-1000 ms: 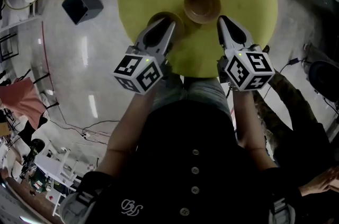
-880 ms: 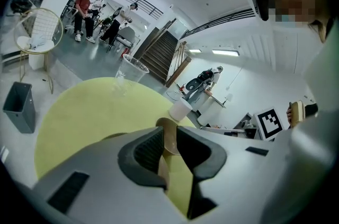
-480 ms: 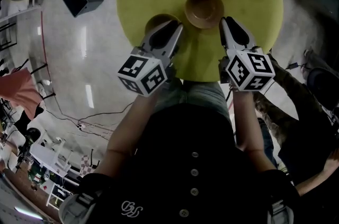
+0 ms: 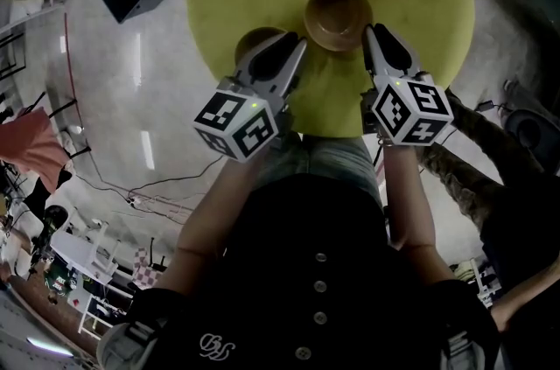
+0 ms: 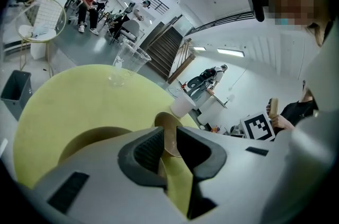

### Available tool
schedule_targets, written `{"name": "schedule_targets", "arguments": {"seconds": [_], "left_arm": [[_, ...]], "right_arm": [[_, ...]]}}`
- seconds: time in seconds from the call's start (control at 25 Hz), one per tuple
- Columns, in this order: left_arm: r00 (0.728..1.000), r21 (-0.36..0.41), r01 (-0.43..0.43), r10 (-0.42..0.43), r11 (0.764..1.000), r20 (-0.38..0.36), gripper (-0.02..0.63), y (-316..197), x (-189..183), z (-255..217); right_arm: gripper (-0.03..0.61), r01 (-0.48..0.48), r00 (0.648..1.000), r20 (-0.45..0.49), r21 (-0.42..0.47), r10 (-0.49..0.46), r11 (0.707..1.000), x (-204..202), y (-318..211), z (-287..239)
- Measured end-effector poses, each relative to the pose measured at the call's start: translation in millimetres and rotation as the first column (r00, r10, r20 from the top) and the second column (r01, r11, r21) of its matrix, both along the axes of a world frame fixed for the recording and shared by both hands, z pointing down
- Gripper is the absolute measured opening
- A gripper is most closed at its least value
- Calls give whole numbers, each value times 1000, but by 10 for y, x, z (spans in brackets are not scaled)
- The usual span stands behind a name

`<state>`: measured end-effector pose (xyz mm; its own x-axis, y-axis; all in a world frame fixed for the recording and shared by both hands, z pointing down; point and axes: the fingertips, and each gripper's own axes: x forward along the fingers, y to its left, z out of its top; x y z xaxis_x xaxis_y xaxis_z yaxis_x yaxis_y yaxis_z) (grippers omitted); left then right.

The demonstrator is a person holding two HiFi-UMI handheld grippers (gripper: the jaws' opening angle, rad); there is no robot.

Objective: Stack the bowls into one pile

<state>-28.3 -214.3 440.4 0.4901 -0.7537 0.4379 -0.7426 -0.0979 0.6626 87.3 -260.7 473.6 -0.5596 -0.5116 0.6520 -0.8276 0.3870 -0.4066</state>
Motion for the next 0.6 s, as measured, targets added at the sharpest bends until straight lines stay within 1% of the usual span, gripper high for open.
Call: {"name": "schedule_targets", "arguments": {"seconds": [0.16, 0.4, 0.6], "left_arm": [[1000, -11, 0, 0, 1000, -3, 80, -25, -34, 65], [1000, -1, -16, 16, 1000, -2, 80, -18, -12, 52], [1000, 1, -20, 20, 1000, -3, 80, 43, 36, -17]], "right_arm": [[60, 4, 1000, 4, -12, -4, 1000, -57, -24, 87], [57, 1, 1000, -3, -16, -1, 1000, -71, -38, 127], [28, -27, 999, -20, -11, 26, 1000, 2, 6, 77]]}}
